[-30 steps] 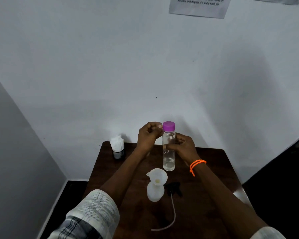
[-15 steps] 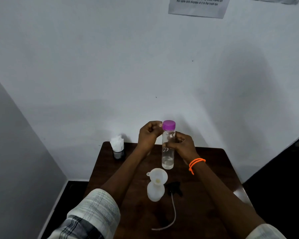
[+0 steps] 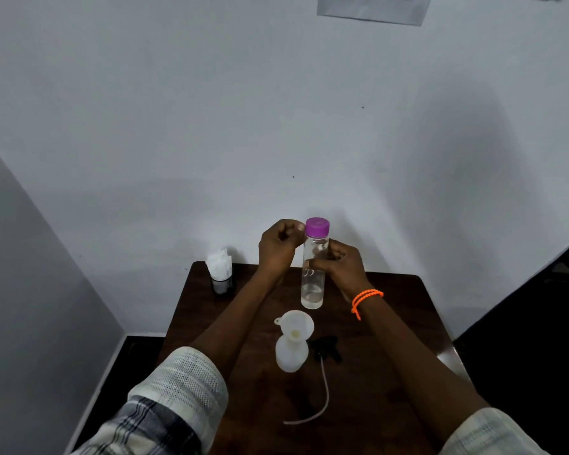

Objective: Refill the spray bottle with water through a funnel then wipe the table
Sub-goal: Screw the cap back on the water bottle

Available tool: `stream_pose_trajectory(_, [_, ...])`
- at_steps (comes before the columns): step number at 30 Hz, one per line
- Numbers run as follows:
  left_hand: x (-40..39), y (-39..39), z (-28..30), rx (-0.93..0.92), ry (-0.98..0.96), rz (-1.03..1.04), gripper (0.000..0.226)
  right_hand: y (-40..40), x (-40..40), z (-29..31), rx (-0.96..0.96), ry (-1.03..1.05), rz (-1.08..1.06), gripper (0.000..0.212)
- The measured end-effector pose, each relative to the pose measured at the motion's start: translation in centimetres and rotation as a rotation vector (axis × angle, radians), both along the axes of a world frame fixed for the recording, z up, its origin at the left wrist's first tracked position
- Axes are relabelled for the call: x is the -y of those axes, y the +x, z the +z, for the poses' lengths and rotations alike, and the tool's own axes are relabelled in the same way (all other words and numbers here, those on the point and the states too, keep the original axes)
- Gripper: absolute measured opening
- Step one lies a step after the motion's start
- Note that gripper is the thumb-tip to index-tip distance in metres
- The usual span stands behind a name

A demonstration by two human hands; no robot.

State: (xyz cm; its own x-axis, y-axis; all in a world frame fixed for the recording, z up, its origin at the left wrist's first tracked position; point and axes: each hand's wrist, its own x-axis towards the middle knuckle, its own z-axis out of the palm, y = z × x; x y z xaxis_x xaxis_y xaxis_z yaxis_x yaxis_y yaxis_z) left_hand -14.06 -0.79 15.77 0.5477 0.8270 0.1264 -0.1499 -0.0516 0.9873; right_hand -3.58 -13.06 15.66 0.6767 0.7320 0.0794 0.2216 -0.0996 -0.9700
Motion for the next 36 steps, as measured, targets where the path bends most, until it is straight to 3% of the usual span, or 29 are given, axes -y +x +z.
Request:
stream_pose_trajectory(3, [0.5, 0.2, 0.4, -0.046, 0.019, -0.019, 0.033, -0.1, 0.0, 0.4, 0.041, -0.029, -0.002, 0.038])
stream_pose_trajectory(8, [1.4, 0.2, 0.7, -0.063, 0.130, -0.081, 0.044, -0.2, -0.2, 0.3, 0.142, -0.079, 0.011, 0.035])
stream_pose_trajectory(11, [1.0, 0.2, 0.7, -0.050, 0.057, -0.046, 0.052, -0.2, -0.1, 0.2, 0.089, -0.050, -0.004, 0.031])
stream_pose_trajectory(15, [0.4, 0.1, 0.2, 0.020, -0.068, -0.026, 0.026, 0.1, 0.0, 0.1, 0.030, -0.010, -0.004, 0.039])
stream_pose_trajectory(17, [0.6, 0.0, 0.3, 0.063, -0.094, -0.039, 0.025, 0.1, 0.0, 0.1, 0.051, -0.018, 0.005, 0.038])
stream_pose_trajectory(21, [0.8, 0.0, 0.7, -0.021, 0.062, -0.059, 0.040, -0.4, -0.4, 0.0, 0.080, -0.012, 0.032, 0.034])
stream_pose_trajectory(25, [0.4, -0.1, 0.8, -0.027, 0.124, -0.072, 0.031, -0.2, -0.9, -0.4, 0.051, -0.003, 0.040, 0.037])
stream_pose_trajectory(32, [-0.3, -0.7, 0.3, -0.113, 0.413, -0.034, 0.028, 0.0, -2.0, -0.3, 0.033, -0.023, 0.075, 0.033])
stream_pose_trajectory(36, [-1.6, -0.9, -0.5, -0.107, 0.423, -0.056, 0.027, 0.1, -3.3, -1.0, 0.042, -0.061, 0.070, 0.037])
